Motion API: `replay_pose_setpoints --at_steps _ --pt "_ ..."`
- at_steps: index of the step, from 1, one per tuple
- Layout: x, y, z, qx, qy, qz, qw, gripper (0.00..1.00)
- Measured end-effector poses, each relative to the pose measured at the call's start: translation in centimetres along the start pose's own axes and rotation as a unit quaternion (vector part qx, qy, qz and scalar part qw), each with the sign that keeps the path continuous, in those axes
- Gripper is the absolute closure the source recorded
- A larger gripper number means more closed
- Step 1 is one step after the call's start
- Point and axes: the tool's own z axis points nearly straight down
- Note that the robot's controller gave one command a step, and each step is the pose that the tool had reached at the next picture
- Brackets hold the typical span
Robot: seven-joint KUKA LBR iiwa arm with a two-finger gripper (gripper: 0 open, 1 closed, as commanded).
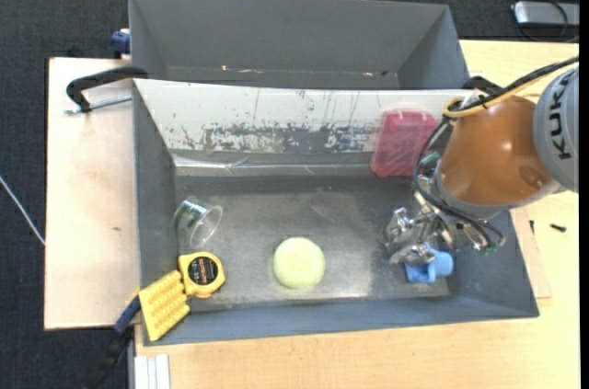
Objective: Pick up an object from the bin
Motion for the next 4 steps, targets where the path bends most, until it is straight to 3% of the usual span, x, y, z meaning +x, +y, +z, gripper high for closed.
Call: replay_pose_setpoints --at_steps 1,2,3,4 --pt "-0.1 0.1 0.3 0.001 -0.0043 0.000 1.0000 0.00" --pt "-0.1 0.1 0.3 0.001 -0.0044 0.000 1.0000 0.00" --pt "-1.9 -5.1 0.3 -0.001 -0.0040 -0.016 0.9999 0.00" --pt "-2.2 -7.1 0.2 0.001 -0.0051 -0.019 0.9998 0.00"
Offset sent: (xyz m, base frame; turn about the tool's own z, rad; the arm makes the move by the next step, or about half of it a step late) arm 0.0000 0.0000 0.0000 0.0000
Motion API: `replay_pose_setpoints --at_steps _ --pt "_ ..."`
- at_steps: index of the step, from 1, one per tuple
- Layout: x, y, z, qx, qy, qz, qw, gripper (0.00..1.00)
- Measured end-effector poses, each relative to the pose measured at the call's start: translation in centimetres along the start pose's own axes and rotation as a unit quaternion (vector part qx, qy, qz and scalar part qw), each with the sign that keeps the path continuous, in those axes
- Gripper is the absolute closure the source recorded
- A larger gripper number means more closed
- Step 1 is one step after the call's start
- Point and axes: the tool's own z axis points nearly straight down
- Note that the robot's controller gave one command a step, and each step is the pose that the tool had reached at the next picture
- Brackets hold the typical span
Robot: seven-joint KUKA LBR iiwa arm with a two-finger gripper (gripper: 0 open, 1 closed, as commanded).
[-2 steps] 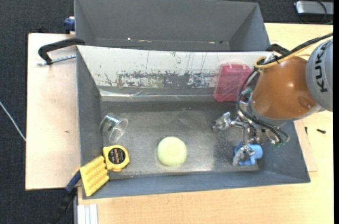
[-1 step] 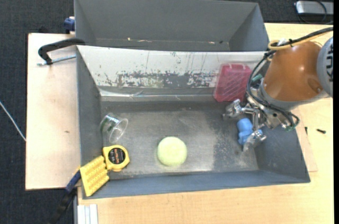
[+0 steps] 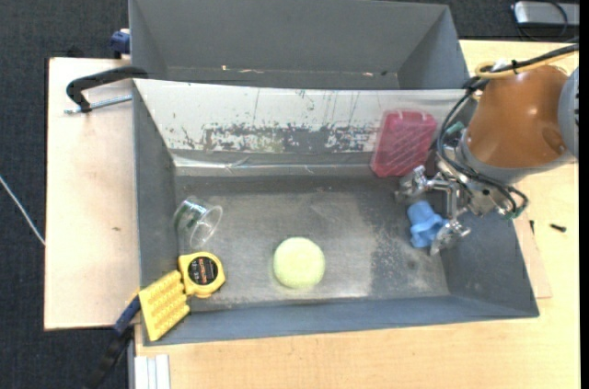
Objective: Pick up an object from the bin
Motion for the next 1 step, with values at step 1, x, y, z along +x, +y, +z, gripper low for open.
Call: replay_pose_setpoints --at_steps 1 --pt "0.02 -1.28 -0.07 -0.001 0.0010 -0.063 0.9980 1.00"
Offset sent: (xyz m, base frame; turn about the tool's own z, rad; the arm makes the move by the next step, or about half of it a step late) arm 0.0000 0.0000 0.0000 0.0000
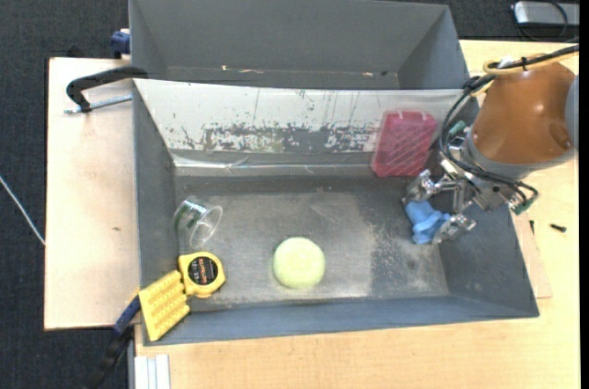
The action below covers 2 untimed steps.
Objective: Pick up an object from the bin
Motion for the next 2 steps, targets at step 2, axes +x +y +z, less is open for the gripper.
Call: replay_pose_setpoints --at_steps 2 --pt "0.0 3.1 -16.9 0.002 -0.0019 -0.007 1.0000 1.00"
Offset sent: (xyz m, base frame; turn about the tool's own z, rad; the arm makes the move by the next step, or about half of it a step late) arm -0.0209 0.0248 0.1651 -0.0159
